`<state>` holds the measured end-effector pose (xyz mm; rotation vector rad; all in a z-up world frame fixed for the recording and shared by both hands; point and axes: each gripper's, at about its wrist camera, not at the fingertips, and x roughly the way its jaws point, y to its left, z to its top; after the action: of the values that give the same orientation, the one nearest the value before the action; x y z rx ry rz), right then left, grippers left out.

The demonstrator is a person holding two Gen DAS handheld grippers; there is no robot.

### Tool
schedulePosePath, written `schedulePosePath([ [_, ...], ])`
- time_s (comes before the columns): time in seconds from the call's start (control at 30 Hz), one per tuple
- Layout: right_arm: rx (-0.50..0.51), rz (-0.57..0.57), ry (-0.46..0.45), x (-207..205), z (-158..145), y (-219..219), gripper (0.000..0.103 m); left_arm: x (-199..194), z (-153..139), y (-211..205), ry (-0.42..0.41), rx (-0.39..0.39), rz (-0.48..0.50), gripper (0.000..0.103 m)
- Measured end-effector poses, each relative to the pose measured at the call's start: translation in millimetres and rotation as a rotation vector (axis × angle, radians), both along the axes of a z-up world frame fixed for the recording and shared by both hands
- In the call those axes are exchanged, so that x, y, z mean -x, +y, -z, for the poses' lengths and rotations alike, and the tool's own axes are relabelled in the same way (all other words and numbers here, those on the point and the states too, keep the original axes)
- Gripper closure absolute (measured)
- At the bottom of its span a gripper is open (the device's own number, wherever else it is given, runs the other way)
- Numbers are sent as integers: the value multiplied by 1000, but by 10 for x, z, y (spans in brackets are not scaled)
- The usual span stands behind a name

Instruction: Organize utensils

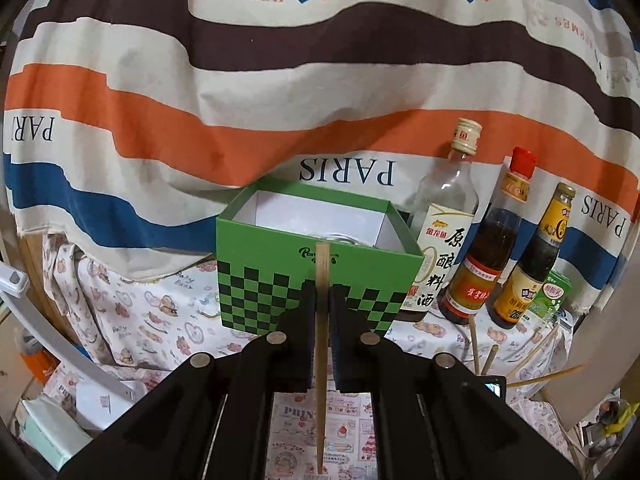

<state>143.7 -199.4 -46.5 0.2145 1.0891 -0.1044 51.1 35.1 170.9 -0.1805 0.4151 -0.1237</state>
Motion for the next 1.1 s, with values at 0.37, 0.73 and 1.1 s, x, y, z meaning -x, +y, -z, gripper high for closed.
schedulePosePath([
  [0.37, -44, 34, 70, -75, -28, -9, 85, 33, -64, 212, -7, 57, -13, 97],
  [0.73, 53, 19, 96, -151, -25, 142, 86, 27, -87, 365, 1, 124, -22, 97],
  [1.1, 14, 78, 73, -311, -16, -1, 89, 7, -91, 340, 5, 105, -12, 97],
])
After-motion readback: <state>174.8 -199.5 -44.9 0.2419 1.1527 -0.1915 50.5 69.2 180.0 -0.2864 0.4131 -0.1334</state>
